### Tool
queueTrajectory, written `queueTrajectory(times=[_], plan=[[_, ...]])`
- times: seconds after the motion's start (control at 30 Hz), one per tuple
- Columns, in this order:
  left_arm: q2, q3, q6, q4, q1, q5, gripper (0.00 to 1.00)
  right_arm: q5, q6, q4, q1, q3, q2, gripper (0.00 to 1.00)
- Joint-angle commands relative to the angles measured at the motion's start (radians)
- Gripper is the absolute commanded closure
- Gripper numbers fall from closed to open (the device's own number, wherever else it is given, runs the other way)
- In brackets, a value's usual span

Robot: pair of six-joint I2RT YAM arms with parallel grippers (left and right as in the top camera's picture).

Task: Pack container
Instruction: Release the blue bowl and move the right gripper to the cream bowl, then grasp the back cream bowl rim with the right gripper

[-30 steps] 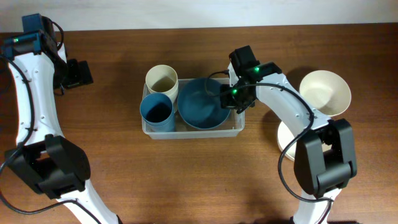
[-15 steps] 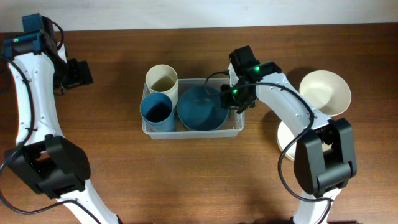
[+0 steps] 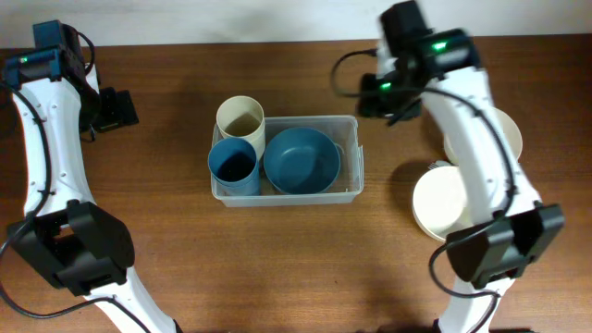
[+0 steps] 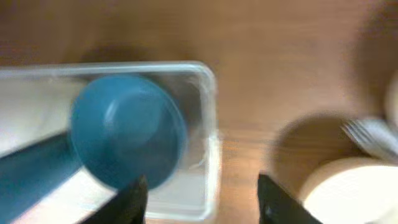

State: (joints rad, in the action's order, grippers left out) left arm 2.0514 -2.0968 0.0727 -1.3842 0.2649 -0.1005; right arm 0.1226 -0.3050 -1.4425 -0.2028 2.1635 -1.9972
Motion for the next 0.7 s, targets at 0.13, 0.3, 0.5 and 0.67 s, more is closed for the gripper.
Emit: queueTrajectory(times=[0.13,0.3,0.5,0.67], plan=[[-0.002,-0.016,0.01,0.001,0.002,0.01,0.0,-0.056,-0.037,-0.09,0.338,0.031,0.003,0.44],[-0.002,-0.016,0.01,0.001,0.002,0.01,0.0,-0.061,-0.037,-0.071,0.517,-0.047,-0.002,0.44],[-0.002,-0.016,0.01,0.001,0.002,0.01,0.0,-0.061,-0.037,0.026,0.632,-0.226,-0.003,0.44],[-0.002,-0.016,0.01,0.001,0.002,0.01,0.0,-0.06,-0.056,0.144,0.685,-0.359,-0.003,0.44]])
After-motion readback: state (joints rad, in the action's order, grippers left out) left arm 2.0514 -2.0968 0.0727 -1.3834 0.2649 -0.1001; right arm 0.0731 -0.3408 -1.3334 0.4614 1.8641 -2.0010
